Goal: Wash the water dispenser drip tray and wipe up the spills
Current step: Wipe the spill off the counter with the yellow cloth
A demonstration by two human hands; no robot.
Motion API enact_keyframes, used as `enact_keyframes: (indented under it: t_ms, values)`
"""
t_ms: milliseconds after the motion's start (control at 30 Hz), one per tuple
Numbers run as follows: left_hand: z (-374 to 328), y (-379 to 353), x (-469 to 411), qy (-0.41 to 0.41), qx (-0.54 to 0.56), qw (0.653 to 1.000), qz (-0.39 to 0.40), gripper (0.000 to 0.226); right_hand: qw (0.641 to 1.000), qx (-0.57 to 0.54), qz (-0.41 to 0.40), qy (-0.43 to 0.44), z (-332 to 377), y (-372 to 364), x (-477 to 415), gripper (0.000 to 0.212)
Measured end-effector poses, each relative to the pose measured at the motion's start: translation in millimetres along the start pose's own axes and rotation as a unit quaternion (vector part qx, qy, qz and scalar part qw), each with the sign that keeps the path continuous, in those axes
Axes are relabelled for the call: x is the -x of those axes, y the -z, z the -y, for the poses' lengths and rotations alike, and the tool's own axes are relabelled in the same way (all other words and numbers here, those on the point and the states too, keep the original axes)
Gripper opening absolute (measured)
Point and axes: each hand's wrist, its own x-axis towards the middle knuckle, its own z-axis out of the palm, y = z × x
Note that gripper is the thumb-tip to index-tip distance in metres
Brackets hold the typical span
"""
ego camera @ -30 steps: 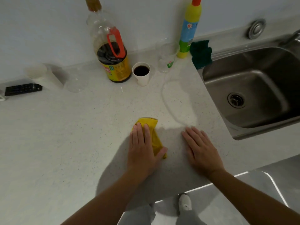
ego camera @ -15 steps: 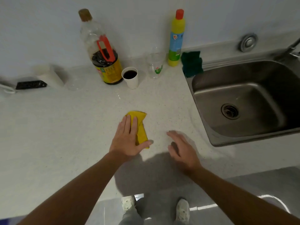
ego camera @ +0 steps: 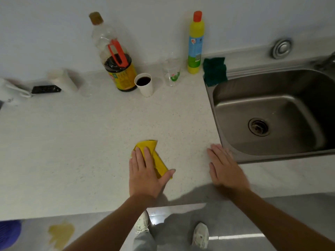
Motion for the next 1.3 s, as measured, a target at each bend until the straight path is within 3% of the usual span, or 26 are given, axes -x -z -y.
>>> enact_keyframes:
  t_ms: [200, 333, 533, 600, 667, 767, 833, 933, 1000, 1067, 1167, 1300]
  values:
    - [-24.3, -6.0, -67.0, -0.059, 0.012, 0.998, -0.029, 0.126, 0.998, 0.015, -0.051, 0.045, -3.9, -3.3, 1.2, 0.049]
    - [-32.8, -2.6, -114.8, -0.152, -0.001, 0.988, 0.021, 0.127, 0.997, 0.006, -0.057, 0.055, -5.9, -3.4, 1.1, 0.050]
    - [-26.6, 12.3, -131.5, -0.387, -0.076, 0.916, 0.079, 0.115, 0.998, -0.054, -0.027, -0.012, -7.5, 1.1, 4.8, 0.049]
    - [-22.0, 21.0, -124.3, -0.424, -0.095, 0.898, 0.073, 0.112, 0.996, -0.080, -0.018, -0.021, -5.5, 6.2, 4.9, 0.047]
    - [-12.7, 31.5, -111.4, -0.389, -0.030, 0.918, 0.069, 0.109, 0.995, -0.090, -0.044, -0.027, 0.5, 19.9, -1.0, 0.038]
    - [28.6, 39.6, -80.4, -0.222, 0.156, 0.962, 0.020, 0.095, 0.994, -0.066, -0.082, 0.032, 21.4, 48.9, -33.8, 0.029]
    - [76.2, 37.2, -59.9, -0.164, 0.140, 0.976, -0.023, 0.088, 0.995, -0.018, -0.024, 0.097, 40.7, 59.1, -69.4, 0.040]
    - [143.0, 28.5, -37.6, -0.150, 0.050, 0.987, -0.015, 0.088, 0.975, 0.102, 0.087, 0.180, 69.6, 53.2, -123.9, 0.061]
    - [165.0, 23.3, -32.3, -0.144, 0.030, 0.989, -0.018, 0.083, 0.941, 0.196, 0.114, 0.253, 80.6, 41.6, -145.1, 0.072]
    - [171.6, 17.7, -32.6, -0.137, 0.022, 0.990, -0.019, 0.080, 0.934, 0.200, 0.108, 0.275, 80.1, 30.5, -149.3, 0.079]
    - [171.8, 12.8, -31.8, -0.137, 0.020, 0.990, -0.021, 0.079, 0.970, 0.139, 0.070, 0.187, 73.9, 15.6, -133.7, 0.069]
    - [174.8, 13.1, -29.6, -0.138, 0.022, 0.990, -0.030, 0.078, 0.985, 0.153, -0.017, -0.073, 92.4, -4.1, -78.9, 0.057]
